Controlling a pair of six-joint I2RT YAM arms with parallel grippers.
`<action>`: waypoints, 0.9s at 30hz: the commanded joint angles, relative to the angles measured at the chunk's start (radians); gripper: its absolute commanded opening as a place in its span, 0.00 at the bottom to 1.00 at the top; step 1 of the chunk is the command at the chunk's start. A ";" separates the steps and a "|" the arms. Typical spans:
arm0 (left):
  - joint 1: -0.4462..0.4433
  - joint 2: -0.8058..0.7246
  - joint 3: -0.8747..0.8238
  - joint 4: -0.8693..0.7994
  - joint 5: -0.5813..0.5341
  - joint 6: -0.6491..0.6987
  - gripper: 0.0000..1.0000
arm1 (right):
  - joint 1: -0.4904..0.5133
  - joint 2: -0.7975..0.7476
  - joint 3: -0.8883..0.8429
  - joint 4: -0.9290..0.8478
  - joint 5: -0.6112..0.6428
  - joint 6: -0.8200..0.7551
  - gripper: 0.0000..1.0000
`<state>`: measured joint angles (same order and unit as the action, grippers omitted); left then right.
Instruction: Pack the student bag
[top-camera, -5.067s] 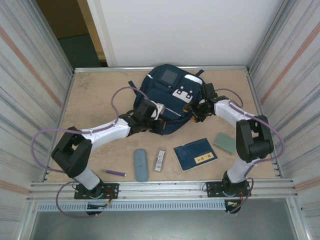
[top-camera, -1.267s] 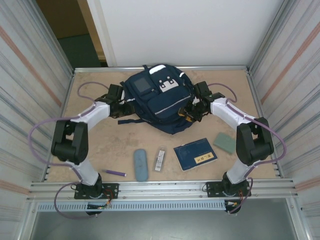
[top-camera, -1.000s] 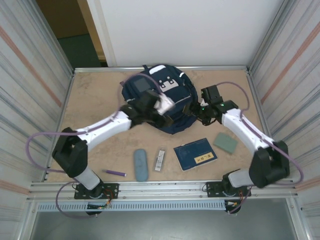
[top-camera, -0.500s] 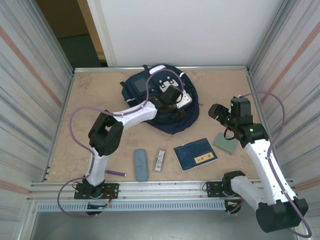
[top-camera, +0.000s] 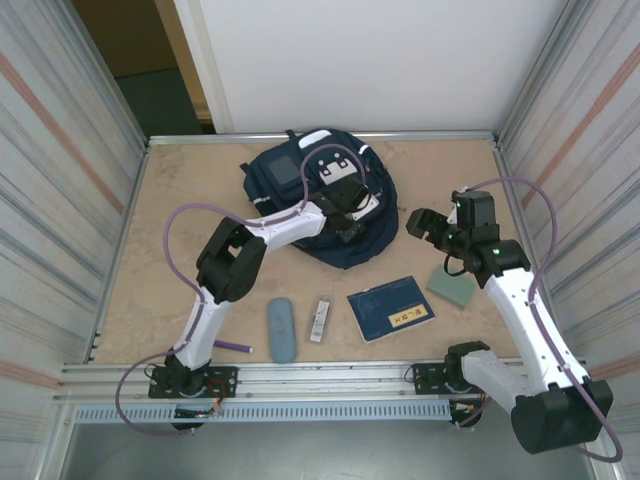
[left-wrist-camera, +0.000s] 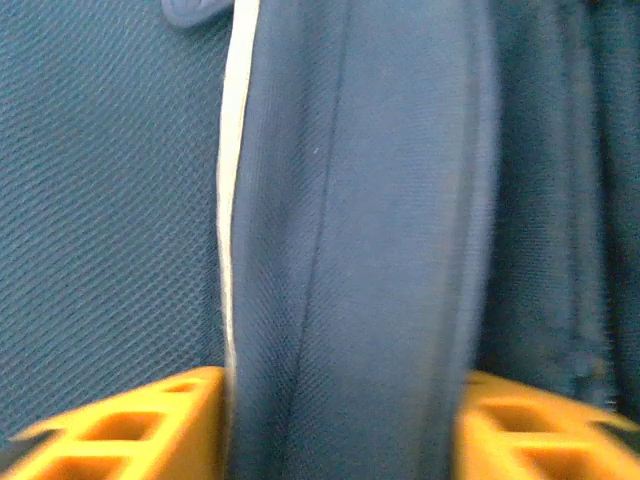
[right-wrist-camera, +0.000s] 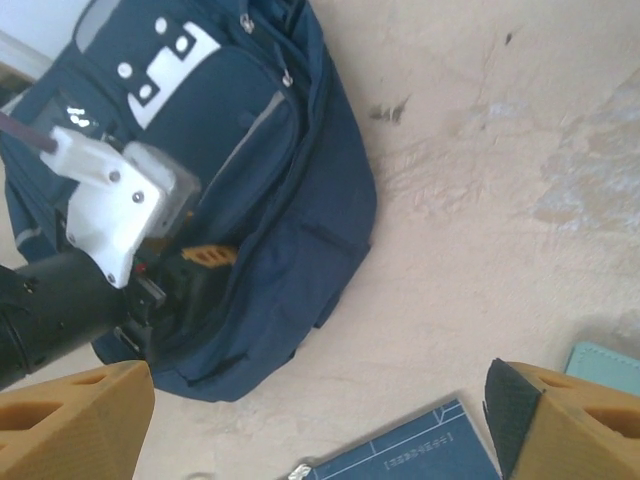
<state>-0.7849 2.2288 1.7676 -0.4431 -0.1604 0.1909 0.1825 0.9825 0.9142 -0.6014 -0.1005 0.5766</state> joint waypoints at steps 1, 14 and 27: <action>0.033 0.008 0.050 -0.076 -0.035 -0.028 0.04 | -0.003 0.029 0.028 0.024 -0.073 0.035 0.85; 0.077 -0.366 0.017 0.088 -0.149 0.333 0.00 | 0.146 0.141 -0.012 0.045 -0.237 -0.117 0.82; 0.119 -0.506 -0.018 0.215 -0.055 0.378 0.00 | 0.235 0.499 -0.051 0.265 -0.185 -0.097 0.79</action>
<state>-0.6674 1.8328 1.7393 -0.3935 -0.2440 0.5503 0.4129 1.4296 0.8757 -0.4023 -0.3073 0.4854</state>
